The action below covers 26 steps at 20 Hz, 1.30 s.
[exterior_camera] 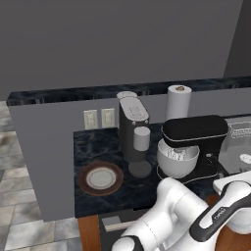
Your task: Add butter and sugar cubes to the stand mixer bowl and then turn on the stand mixer to begin making frosting.
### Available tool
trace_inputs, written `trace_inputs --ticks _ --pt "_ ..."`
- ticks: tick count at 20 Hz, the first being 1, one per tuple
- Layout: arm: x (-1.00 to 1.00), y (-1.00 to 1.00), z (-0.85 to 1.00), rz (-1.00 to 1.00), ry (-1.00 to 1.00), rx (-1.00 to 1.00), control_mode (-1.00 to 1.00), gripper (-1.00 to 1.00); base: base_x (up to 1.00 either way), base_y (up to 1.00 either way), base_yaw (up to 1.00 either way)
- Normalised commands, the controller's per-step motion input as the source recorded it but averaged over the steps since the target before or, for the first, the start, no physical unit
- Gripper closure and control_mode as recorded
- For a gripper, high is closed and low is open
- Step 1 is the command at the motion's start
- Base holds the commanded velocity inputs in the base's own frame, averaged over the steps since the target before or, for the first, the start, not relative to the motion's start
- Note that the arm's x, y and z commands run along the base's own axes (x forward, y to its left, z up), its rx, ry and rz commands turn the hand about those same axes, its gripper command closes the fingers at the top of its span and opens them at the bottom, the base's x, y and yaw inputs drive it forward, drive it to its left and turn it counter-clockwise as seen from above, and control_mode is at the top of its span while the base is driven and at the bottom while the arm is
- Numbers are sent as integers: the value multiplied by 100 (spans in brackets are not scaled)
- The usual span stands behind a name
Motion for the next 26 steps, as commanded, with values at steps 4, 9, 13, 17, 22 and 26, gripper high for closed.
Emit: trace_inputs --ticks 4,9,13,17,22,26 --pt "12 17 0 -3 1 -8 -100 -100 0 0 0" --pt "13 2 0 -1 3 0 -100 -100 0 0 0" --pt "19 0 0 0 4 0 -100 -100 0 0 0" --pt "20 0 0 0 6 0 -100 -100 0 0 0" --pt "15 1 -3 0 4 0 -100 -100 0 0 0" --pt "11 0 -10 0 2 0 -100 -100 0 0 0"
